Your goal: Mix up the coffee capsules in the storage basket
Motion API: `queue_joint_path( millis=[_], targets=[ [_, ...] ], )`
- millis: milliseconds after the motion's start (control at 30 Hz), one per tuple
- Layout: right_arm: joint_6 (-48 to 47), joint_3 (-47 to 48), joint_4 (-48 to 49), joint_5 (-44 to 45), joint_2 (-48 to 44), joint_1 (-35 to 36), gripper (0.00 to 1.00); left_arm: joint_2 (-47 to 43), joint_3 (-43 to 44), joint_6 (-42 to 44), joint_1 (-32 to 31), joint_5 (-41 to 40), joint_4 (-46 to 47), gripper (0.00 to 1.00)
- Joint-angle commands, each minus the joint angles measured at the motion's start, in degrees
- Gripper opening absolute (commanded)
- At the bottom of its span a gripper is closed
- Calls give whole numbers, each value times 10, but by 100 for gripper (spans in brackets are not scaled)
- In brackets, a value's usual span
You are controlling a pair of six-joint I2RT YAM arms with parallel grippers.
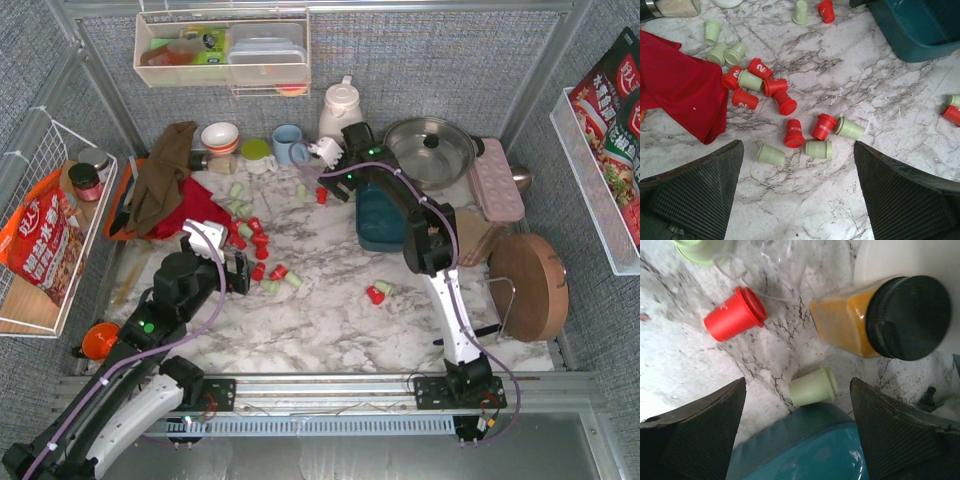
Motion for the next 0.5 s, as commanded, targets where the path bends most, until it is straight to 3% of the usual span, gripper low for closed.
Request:
queue_joint_path(
  millis=[0,300,467],
  targets=[
    [-93,7,-3,-24,17,-5,90,2,-1,3,1,-1,6,99],
    [-176,27,-34,57,69,0,94,7,-3,3,1,1,9,99],
    [-192,36,-67,41,85,-3,92,8,-3,1,1,0,8,99]
  ],
)
